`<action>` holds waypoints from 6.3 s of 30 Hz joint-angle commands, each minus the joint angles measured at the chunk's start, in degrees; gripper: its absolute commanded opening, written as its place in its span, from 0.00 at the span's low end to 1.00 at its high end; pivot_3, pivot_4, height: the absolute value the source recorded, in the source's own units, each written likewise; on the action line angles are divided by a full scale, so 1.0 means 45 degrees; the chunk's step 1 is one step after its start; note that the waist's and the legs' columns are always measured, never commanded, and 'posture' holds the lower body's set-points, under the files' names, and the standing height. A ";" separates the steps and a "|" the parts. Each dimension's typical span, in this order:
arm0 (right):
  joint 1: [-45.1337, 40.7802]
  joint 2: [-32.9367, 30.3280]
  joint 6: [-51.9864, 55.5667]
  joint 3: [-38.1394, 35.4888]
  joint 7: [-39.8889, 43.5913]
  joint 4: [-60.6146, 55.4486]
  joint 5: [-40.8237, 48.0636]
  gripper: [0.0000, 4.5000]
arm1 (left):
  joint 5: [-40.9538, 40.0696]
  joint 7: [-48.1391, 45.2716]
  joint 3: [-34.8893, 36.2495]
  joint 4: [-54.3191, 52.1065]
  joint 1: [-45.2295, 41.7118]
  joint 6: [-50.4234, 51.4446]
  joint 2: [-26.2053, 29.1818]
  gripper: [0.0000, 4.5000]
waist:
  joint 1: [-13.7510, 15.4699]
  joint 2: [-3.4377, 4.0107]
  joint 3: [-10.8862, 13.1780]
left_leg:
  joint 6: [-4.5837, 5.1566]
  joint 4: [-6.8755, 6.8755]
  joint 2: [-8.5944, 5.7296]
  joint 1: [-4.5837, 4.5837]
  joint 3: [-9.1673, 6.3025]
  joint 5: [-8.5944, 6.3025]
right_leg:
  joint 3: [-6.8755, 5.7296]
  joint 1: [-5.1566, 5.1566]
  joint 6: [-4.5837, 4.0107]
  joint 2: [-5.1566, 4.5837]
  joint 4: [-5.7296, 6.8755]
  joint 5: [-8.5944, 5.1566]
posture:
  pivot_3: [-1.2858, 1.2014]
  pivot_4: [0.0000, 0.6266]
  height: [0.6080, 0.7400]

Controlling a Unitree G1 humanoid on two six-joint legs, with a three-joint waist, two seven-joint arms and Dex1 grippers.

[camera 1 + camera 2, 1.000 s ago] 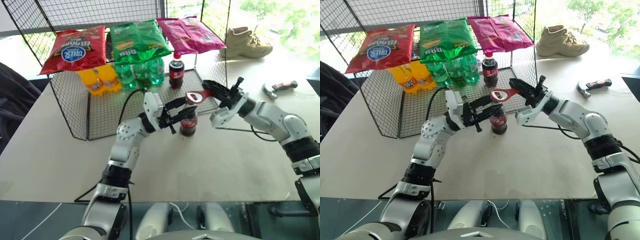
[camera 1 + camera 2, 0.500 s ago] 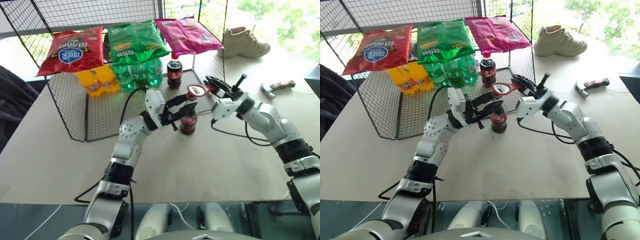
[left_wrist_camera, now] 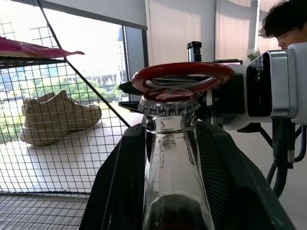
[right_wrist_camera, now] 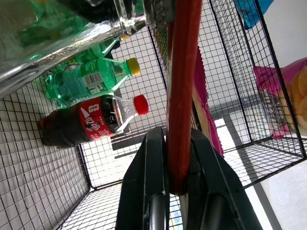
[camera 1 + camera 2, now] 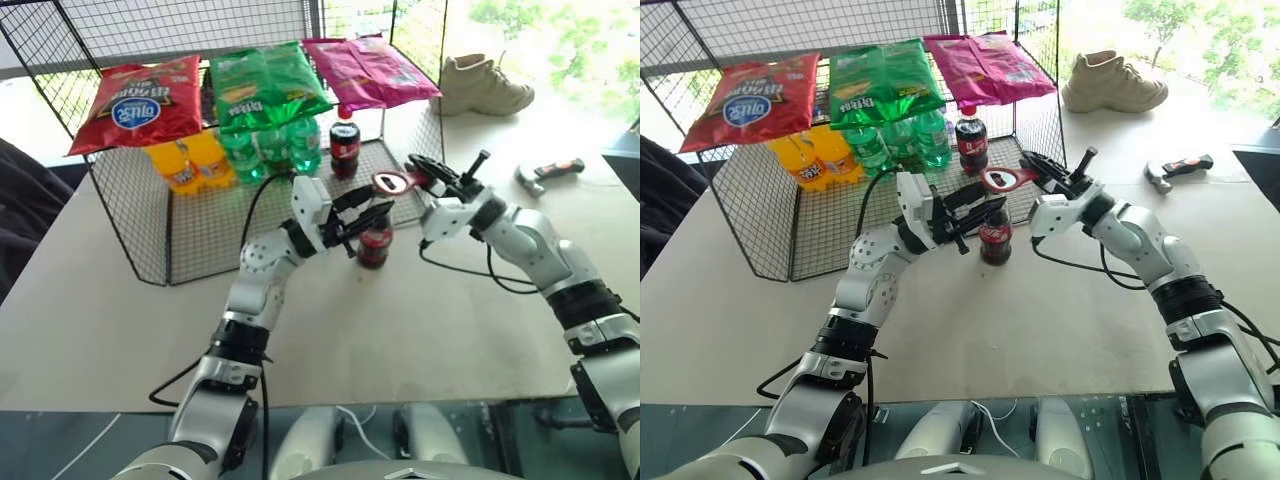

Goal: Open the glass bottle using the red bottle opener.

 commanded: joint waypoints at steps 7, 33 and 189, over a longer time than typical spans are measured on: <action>0.0473 0.0423 0.0560 -0.0194 0.0860 -0.0393 0.0829 0.00 | 0.0883 0.0192 -0.0214 0.0860 0.0586 0.0405 0.0285 0.29 | -0.0018 -0.0003 -0.0008 | 0.0000 0.0000 0.0000 0.0026 -0.0002 0.0000 | 0.0000 0.0024 0.0000 -0.0001 0.0004 0.0000 | 0.52 0.24 1.00; 0.1164 0.0605 0.0869 0.0396 -0.0490 -0.1467 -0.1959 0.00 | 0.0893 0.0229 -0.0244 0.0993 0.0586 0.0398 0.0157 0.38 | -0.0032 -0.0002 -0.0012 | 0.0038 -0.0011 0.0001 0.0168 0.0006 -0.0023 | 0.0008 0.0136 0.0001 0.0000 0.0005 -0.0005 | 0.52 0.24 1.00; 0.0655 0.0820 0.0692 0.0432 -0.0987 -0.0254 -0.1599 0.00 | 0.1222 -0.0099 0.0171 0.1099 -0.0651 -0.0177 -0.1074 0.81 | -0.0072 -0.0015 -0.0007 | 0.0000 -0.0050 0.0003 0.0099 0.0091 -0.0001 | 0.0092 0.0006 -0.0001 0.0010 0.0070 -0.0001 | 0.52 0.24 1.00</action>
